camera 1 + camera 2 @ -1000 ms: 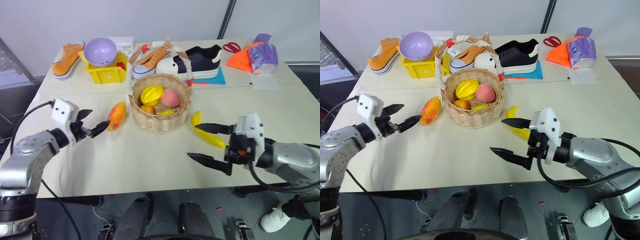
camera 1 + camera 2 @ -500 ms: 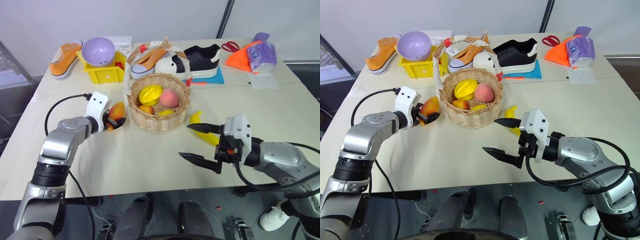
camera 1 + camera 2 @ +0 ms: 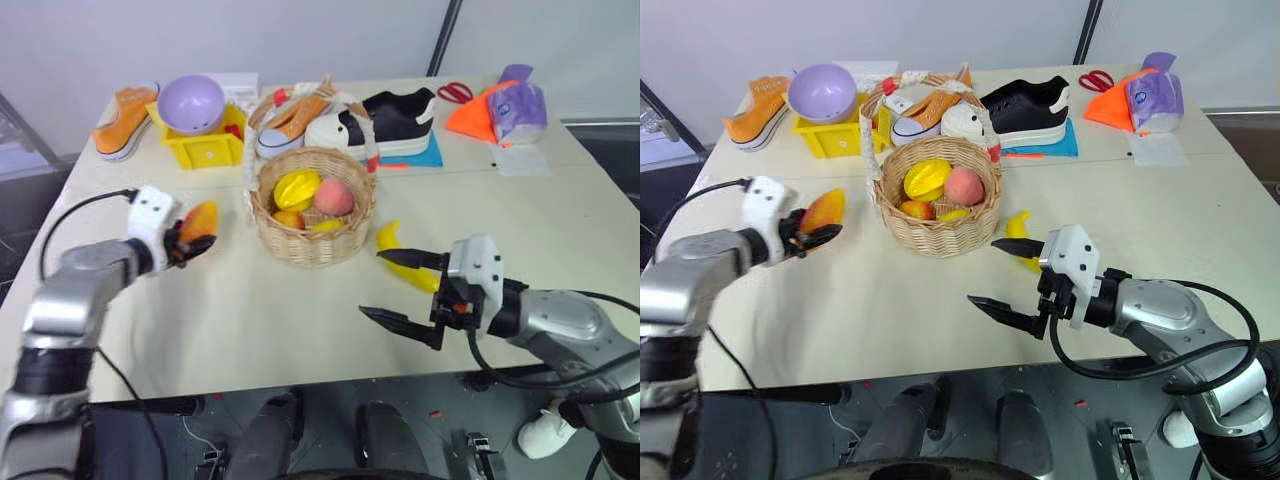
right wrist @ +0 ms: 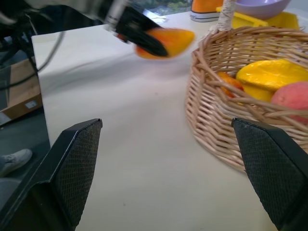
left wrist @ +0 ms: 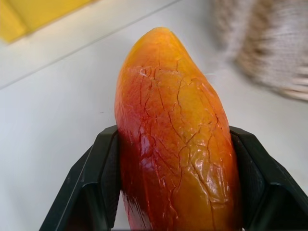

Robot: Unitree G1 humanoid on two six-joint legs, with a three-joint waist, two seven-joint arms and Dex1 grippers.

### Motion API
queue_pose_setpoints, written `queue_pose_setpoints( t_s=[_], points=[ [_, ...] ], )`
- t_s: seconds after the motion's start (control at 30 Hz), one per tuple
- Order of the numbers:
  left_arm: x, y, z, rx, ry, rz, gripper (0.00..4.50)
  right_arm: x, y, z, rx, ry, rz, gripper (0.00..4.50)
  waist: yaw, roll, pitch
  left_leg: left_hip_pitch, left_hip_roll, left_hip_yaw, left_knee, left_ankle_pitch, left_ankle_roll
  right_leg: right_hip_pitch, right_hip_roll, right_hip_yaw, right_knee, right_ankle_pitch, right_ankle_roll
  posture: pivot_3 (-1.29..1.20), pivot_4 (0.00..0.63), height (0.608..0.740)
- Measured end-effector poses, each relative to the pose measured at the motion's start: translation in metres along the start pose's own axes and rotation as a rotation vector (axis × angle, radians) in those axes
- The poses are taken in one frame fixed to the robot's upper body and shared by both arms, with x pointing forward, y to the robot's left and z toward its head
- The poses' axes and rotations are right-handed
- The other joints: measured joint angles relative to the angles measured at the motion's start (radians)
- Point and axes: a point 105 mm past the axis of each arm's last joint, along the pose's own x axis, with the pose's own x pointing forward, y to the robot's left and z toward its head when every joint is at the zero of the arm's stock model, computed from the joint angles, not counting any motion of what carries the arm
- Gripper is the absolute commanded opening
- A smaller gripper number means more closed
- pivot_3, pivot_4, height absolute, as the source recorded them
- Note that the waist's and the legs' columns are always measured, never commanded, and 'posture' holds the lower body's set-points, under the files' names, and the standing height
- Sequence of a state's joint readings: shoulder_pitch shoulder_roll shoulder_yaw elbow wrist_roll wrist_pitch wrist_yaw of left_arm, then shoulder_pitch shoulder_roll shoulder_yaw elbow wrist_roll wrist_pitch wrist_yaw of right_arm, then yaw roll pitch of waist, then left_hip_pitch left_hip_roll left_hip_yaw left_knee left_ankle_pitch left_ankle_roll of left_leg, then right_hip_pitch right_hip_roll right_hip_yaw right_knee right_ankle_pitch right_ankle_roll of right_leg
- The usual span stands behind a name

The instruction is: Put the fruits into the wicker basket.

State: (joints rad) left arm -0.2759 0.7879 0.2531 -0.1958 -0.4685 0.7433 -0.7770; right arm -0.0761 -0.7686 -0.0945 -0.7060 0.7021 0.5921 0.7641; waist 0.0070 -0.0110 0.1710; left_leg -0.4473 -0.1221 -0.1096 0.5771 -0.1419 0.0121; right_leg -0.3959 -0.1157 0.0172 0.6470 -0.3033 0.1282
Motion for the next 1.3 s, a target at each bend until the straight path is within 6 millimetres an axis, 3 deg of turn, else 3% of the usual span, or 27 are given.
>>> queue_pose_setpoints(
  t_s=[0.1,0.17,0.33,0.43,0.57,0.6,0.73,0.87,1.03,1.2,1.3],
  points=[
    [-0.008,-0.041,0.048,0.04,-0.151,-0.222,2.5,-0.002,-0.007,0.002,-0.008,-0.001,-0.003,4.5,0.021,-0.001,0.0,0.001,-0.001,-0.001,0.002,0.0,0.0,0.005,-0.002,-0.003,-0.002,0.0,-0.001,0.0,0.15,0.74],
    [0.008,-0.065,0.07,0.116,-0.181,-0.278,2.5,-0.005,-0.014,0.001,-0.005,0.003,-0.013,4.5,0.035,-0.001,0.0,0.002,-0.001,0.0,0.003,0.0,0.0,0.007,-0.003,-0.003,-0.003,0.0,-0.001,0.0,0.15,0.74],
    [0.066,-0.113,0.089,0.19,-0.175,-0.334,2.5,-0.01,-0.026,-0.001,-0.028,0.019,-0.041,4.5,0.033,-0.003,0.001,0.001,-0.001,0.001,0.005,0.0,0.001,0.008,-0.002,-0.002,-0.002,0.0,0.001,0.0,0.15,0.74],
    [0.089,-0.121,0.099,0.203,-0.169,-0.315,2.5,-0.011,-0.027,-0.004,-0.04,0.029,-0.054,4.5,0.02,-0.003,0.001,-0.002,-0.001,0.002,0.003,0.002,0.003,0.005,-0.001,-0.001,0.001,0.002,0.005,0.0,0.15,0.74],
    [0.106,-0.109,0.095,0.159,-0.124,-0.253,4.3,-0.013,-0.029,-0.012,-0.04,0.061,-0.098,4.5,0.002,-0.003,0.001,-0.002,0.0,0.0,0.0,0.002,0.002,0.002,0.001,-0.002,0.003,0.002,0.006,0.0,0.15,0.74],
    [0.109,-0.107,0.094,0.158,-0.12,-0.248,4.46,-0.014,-0.031,-0.015,-0.04,0.074,-0.118,4.5,0.001,-0.003,0.001,-0.002,0.0,0.0,0.001,0.002,0.002,0.003,0.001,-0.002,0.003,0.002,0.006,0.0,0.15,0.74],
    [0.109,-0.104,0.097,0.185,-0.145,-0.259,4.46,-0.014,-0.037,-0.019,-0.045,0.089,-0.185,4.5,0.005,-0.003,0.001,-0.002,-0.001,0.0,0.003,0.002,0.002,0.004,0.0,-0.002,0.003,0.002,0.006,0.0,0.15,0.74],
    [0.08,-0.114,0.101,0.207,-0.279,-0.42,4.46,-0.018,-0.057,-0.04,-0.042,0.176,-0.312,4.5,0.001,-0.003,0.001,-0.001,-0.001,0.001,0.004,0.002,0.002,0.006,0.0,-0.002,0.002,0.001,0.004,0.0,0.15,0.74],
    [0.041,-0.128,0.082,0.169,-0.308,-0.629,4.46,-0.013,-0.085,-0.075,0.065,0.277,-0.45,4.5,-0.001,-0.002,0.001,0.002,0.0,0.0,0.004,0.002,0.002,0.006,0.0,-0.001,0.004,0.0,0.002,0.0,0.15,0.74],
    [0.027,-0.139,0.072,0.201,-0.284,-0.692,4.46,0.001,-0.101,-0.093,0.182,0.327,-0.501,4.5,0.005,-0.002,0.001,0.003,0.0,0.0,0.004,0.002,0.002,0.005,0.0,-0.002,0.003,0.0,0.002,0.0,0.15,0.74],
    [0.025,-0.141,0.073,0.215,-0.288,-0.69,4.5,0.007,-0.1,-0.096,0.201,0.345,-0.478,3.64,0.006,-0.002,0.001,0.003,-0.001,0.0,0.004,0.002,0.002,0.005,0.0,-0.002,0.003,0.0,0.002,0.0,0.15,0.74]
  ],
)
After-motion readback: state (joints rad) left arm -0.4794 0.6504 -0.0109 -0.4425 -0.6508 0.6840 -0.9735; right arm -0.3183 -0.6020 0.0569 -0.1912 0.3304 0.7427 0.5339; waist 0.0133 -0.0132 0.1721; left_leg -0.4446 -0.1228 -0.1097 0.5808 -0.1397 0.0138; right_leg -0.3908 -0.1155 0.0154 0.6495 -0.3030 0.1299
